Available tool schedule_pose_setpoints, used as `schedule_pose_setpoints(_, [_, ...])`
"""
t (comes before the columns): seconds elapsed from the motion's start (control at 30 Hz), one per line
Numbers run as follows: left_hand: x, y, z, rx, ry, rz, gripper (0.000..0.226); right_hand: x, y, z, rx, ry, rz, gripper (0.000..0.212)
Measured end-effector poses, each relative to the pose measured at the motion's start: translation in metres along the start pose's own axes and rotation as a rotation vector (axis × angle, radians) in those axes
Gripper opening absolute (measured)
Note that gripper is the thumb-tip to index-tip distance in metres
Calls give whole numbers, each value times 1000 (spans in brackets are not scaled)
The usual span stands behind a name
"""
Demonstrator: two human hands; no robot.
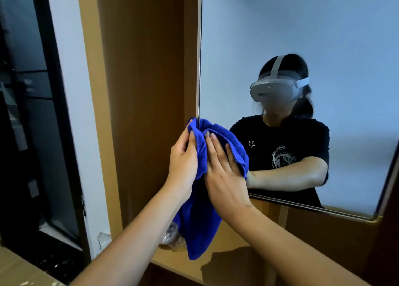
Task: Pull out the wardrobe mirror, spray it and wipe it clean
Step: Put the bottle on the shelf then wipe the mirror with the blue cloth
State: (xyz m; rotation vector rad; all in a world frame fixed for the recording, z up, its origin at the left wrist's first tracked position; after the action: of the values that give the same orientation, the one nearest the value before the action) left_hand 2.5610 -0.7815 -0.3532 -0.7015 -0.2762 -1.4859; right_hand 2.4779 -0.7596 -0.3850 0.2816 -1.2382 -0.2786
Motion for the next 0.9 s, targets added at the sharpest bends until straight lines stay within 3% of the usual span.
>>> schedule_pose_setpoints(0.4, [26, -13, 37, 81, -73, 12, 33, 42, 13, 16, -91, 6, -3, 64])
schedule_pose_setpoints(0.6, [32, -14, 33, 141, -130, 100, 36, 46, 10, 22, -81, 43, -11, 62])
schedule_pose_setpoints(0.9, [42, -19, 47, 133, -149, 96, 30, 61, 17, 23, -13, 23, 30, 62])
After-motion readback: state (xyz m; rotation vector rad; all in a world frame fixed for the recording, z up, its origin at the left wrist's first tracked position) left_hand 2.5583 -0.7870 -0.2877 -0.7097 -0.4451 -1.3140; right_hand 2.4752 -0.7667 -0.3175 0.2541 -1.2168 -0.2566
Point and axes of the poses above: each hand's wrist, its own x-axis towards the middle knuckle, its own y-axis out of the back of the hand, z = x × y, the point moved 6 cm from there along x, towards the middle knuckle, and after that the axes turned 5 degrees about -y, right-handed, at the moved point
